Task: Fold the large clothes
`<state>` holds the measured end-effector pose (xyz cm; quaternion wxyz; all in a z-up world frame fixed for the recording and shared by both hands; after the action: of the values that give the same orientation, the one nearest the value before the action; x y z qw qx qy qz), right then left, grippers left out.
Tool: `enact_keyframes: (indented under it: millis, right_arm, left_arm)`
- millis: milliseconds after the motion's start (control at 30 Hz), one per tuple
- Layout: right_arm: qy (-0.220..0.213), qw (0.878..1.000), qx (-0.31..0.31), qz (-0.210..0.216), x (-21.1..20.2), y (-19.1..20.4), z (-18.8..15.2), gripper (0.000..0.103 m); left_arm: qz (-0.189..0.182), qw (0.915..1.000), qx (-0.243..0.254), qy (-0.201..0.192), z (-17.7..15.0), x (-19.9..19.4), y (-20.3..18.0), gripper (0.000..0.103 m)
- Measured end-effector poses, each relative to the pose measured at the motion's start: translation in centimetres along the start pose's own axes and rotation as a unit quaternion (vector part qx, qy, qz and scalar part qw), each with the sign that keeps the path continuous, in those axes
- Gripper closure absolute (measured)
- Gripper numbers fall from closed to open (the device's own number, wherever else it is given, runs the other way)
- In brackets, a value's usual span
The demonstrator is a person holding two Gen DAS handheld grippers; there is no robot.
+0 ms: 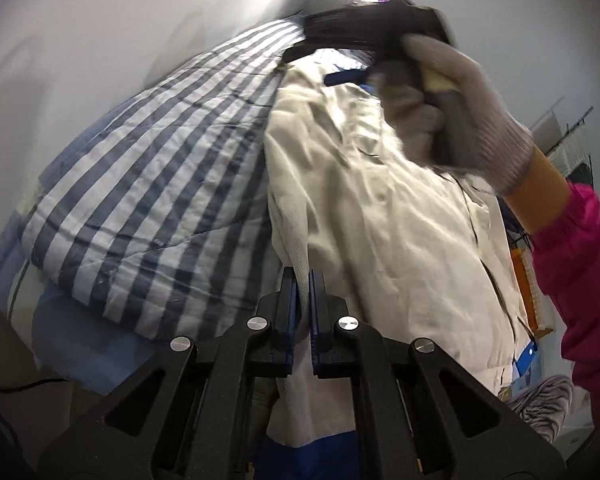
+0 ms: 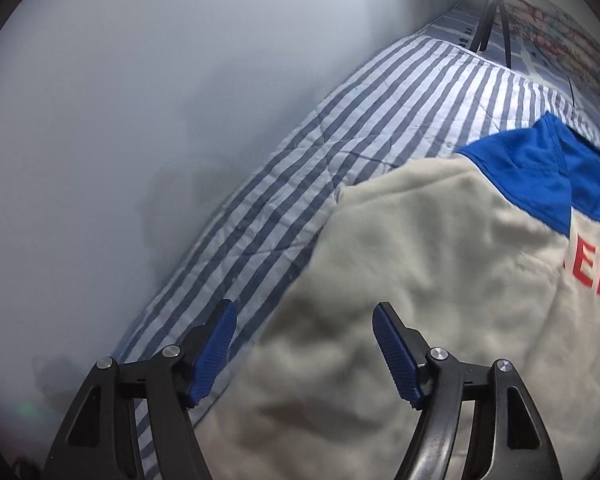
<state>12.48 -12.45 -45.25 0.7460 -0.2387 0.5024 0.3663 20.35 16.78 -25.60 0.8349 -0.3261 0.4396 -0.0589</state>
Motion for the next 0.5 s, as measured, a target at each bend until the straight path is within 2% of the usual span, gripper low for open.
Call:
enact_keyframes:
  millis: [267, 367, 400, 433, 500]
  right_arm:
    - [0.063, 0.996, -0.011, -0.057, 3.5, 0.5, 0.1, 0.03]
    - [0.075, 0.993, -0.016, -0.087, 3.9, 0.0, -0.4, 0.049]
    - [0.073, 0.992, -0.018, -0.098, 3.7, -0.3, -0.5, 0.064]
    - [0.069, 0.993, -0.017, -0.098, 3.4, -0.7, -0.7, 0.075]
    - [0.058, 0.995, -0.006, -0.077, 3.2, -1.5, -0.9, 0.088]
  left_arm:
    - [-0.016, 0.9998, 0.005, 0.004, -0.1, 0.1, -1.1, 0.1]
    - [-0.014, 0.9997, 0.018, 0.002, -0.5, -0.1, -1.5, 0.1]
    - [-0.009, 0.9996, 0.025, 0.0, -0.6, -0.1, -1.6, 0.1]
    - [-0.005, 0.9995, 0.031, -0.001, -0.7, 0.0, -1.9, 0.1]
    - [0.007, 0.9992, 0.039, -0.004, -0.7, 0.1, -2.0, 0.1]
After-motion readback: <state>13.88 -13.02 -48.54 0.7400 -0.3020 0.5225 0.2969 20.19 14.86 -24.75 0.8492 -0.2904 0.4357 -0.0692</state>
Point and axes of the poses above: each gripper's, at about its wrist camera, not at the fingertips, and x roughly the way its jaws point, y to its left, z to its top, the point moved 8 cm from there along x, roughly the way its jaws point, and after that the axes turned 11 degrees about -x, right-handed, at the moved point
